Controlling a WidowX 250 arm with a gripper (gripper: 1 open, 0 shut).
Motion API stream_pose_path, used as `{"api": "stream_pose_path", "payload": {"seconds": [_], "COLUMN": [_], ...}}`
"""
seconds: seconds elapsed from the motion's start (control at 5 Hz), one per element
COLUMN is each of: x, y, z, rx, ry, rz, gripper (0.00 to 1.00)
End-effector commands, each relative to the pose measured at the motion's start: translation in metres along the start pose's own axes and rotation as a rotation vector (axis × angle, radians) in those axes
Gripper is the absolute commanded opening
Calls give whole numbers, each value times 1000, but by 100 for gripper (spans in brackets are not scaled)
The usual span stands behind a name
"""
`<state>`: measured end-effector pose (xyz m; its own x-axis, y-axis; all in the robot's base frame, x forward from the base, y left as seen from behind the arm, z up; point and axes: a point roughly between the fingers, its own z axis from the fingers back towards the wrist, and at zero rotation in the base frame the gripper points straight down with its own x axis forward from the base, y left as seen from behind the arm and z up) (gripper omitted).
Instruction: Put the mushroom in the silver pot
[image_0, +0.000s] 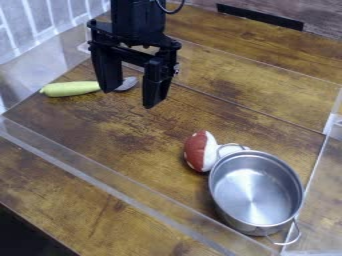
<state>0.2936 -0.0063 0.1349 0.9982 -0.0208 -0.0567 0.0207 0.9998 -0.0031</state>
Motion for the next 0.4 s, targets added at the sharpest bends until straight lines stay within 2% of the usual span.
{"api": "stream_pose_path", "payload": {"seconds": [0.0, 0.2], "x": [3, 7], "y": [-14, -28], "z": [-11, -20], "rx": [3, 6], "ry": [6, 11], "rz": [13, 23], "gripper": [100, 100]}}
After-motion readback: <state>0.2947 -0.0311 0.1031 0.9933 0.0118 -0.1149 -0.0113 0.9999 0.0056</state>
